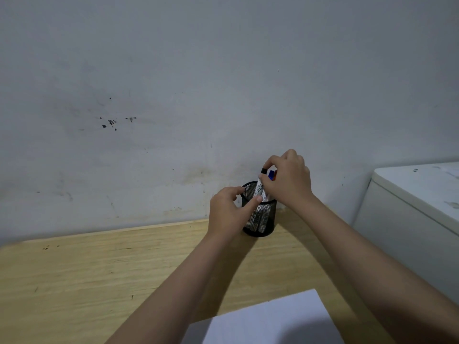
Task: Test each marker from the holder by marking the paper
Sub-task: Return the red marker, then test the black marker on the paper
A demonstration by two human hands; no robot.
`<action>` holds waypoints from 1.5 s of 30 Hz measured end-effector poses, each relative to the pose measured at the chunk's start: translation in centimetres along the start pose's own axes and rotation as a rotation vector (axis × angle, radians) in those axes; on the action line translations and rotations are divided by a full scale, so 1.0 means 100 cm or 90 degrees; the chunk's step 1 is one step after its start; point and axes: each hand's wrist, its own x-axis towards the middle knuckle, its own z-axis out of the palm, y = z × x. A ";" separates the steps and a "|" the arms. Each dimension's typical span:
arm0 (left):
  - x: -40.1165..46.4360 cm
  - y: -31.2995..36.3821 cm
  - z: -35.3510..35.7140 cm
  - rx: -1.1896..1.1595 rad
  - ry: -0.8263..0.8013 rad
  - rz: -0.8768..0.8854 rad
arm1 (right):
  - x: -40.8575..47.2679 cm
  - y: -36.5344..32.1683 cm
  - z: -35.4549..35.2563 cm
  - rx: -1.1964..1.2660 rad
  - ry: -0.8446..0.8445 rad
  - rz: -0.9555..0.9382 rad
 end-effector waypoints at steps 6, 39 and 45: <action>-0.009 0.003 -0.011 0.001 -0.060 -0.027 | -0.015 -0.013 -0.021 0.310 -0.019 0.009; -0.332 0.042 -0.193 -0.333 -0.046 -0.208 | -0.353 -0.142 -0.112 0.858 -0.109 0.478; -0.340 0.045 -0.189 -0.194 0.019 -0.123 | -0.360 -0.148 -0.120 0.852 -0.214 0.409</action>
